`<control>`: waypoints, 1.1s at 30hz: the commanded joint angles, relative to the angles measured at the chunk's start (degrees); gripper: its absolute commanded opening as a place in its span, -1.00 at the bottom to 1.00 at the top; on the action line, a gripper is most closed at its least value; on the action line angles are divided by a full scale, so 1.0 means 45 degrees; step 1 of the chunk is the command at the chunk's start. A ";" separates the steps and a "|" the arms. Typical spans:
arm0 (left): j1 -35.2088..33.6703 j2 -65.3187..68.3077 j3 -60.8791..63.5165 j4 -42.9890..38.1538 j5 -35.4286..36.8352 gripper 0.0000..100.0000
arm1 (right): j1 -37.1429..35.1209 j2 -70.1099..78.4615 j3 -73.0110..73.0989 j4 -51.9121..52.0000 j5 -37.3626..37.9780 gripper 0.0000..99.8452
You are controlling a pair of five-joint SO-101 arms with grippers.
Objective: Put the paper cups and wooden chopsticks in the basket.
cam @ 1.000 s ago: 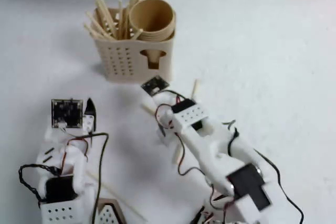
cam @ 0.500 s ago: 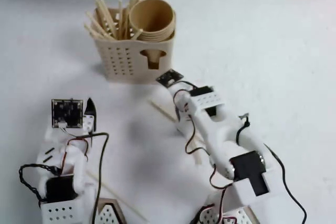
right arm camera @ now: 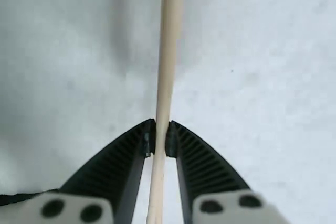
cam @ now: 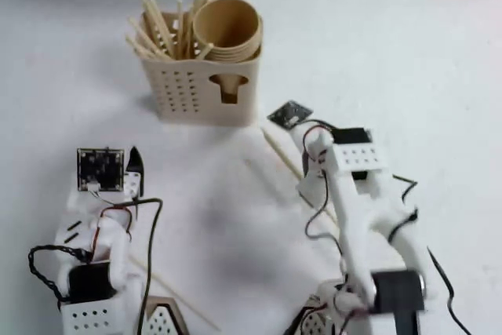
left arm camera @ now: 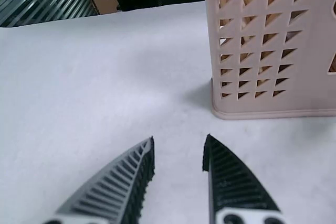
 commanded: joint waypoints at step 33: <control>-0.0068 -0.0147 0.0098 -0.0117 -0.0567 -0.68 | -0.5578 0.1221 -1.1663 -0.8020 -0.7697 -0.96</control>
